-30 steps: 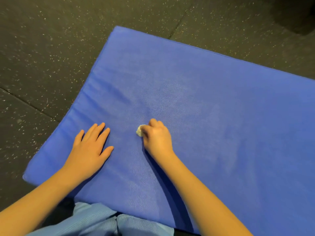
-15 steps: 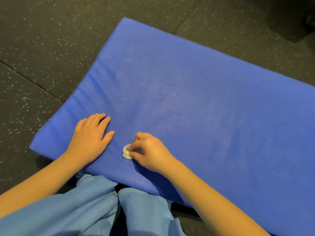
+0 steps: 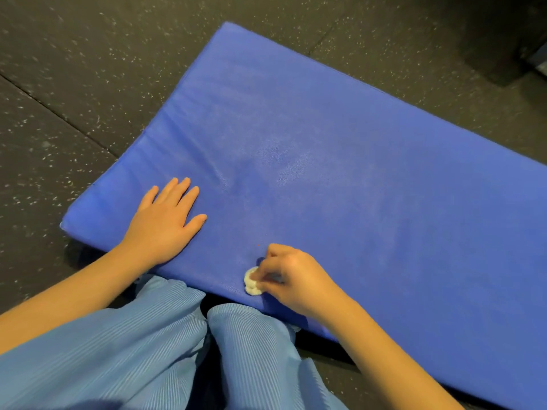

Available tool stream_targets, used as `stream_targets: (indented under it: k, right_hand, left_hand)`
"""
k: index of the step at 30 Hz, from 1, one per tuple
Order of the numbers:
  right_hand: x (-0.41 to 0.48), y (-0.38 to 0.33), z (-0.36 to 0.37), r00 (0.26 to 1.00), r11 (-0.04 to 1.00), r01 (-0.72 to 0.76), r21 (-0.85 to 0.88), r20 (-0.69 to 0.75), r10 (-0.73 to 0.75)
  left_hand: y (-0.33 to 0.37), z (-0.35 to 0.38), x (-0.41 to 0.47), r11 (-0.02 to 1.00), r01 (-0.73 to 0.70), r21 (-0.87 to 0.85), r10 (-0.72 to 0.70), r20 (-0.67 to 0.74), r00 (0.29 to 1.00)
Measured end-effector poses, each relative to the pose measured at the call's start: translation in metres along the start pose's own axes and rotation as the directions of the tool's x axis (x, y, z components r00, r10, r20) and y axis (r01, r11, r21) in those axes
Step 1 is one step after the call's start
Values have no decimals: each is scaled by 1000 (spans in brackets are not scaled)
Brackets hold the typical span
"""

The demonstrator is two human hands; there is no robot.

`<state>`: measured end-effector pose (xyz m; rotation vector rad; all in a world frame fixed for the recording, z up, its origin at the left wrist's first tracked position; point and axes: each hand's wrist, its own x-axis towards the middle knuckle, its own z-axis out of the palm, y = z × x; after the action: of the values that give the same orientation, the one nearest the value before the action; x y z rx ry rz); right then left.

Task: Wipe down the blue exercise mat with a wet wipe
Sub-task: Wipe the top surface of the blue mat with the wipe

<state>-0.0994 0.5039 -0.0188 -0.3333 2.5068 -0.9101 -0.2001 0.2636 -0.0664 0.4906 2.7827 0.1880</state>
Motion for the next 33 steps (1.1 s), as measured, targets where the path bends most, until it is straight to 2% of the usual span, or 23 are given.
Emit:
stream_targets:
  k: [3, 6, 8, 10, 13, 17, 19, 21, 24, 27, 29, 31, 33]
  right_hand:
    - [-1, 1, 3, 987, 997, -79, -19, -145, 76]
    - [23, -21, 19, 958, 999, -30, 36, -284, 39]
    - [30, -29, 24, 968, 997, 15, 70, -252, 3]
    - [21, -24, 19, 987, 995, 47, 85, -155, -34]
    - [-14, 0, 10, 998, 996, -23, 81, -54, 28]
    - [-34, 21, 2, 970, 982, -165, 94, -167, 179]
    - [-22, 15, 7, 935, 979, -199, 50, -289, 205]
    - [-9, 2, 16, 913, 983, -170, 75, -363, 186]
    - [-9, -12, 25, 957, 990, -41, 138, -279, 78]
    - [-16, -2, 15, 973, 996, -45, 80, -223, 62]
    - [-13, 14, 9, 938, 989, -133, 57, -314, 144]
    - [-7, 22, 8, 866, 959, -253, 128, -413, 284]
    - [-6, 20, 16, 823, 948, -249, 199, -473, 316]
  left_hand:
    - [-1, 2, 0, 1000, -5, 3, 5, -8, 1000]
    - [-2, 2, 1, 1000, -6, -14, 6, -25, 1000]
    - [-2, 1, 0, 1000, -6, -25, 5, -29, 1000]
    - [0, -1, -2, 999, 1, -44, -2, -28, 1000]
    - [1, -3, -2, 997, 4, -73, -6, -32, 999]
    - [-1, -2, -2, 995, 0, -100, -5, -55, 998]
    - [-1, -1, -1, 995, -2, -98, -4, -63, 998]
    - [-2, -2, -2, 996, -5, -94, -2, -72, 997]
    - [0, -3, -3, 995, -8, -97, 1, -70, 998]
    - [1, -3, -2, 997, -10, -74, 5, -68, 998]
    - [2, -5, -1, 999, -9, -47, 6, -52, 999]
    - [5, -7, 1, 999, -32, -28, 31, -26, 999]
    - [14, -8, 2, 996, -89, -26, 89, 25, 996]
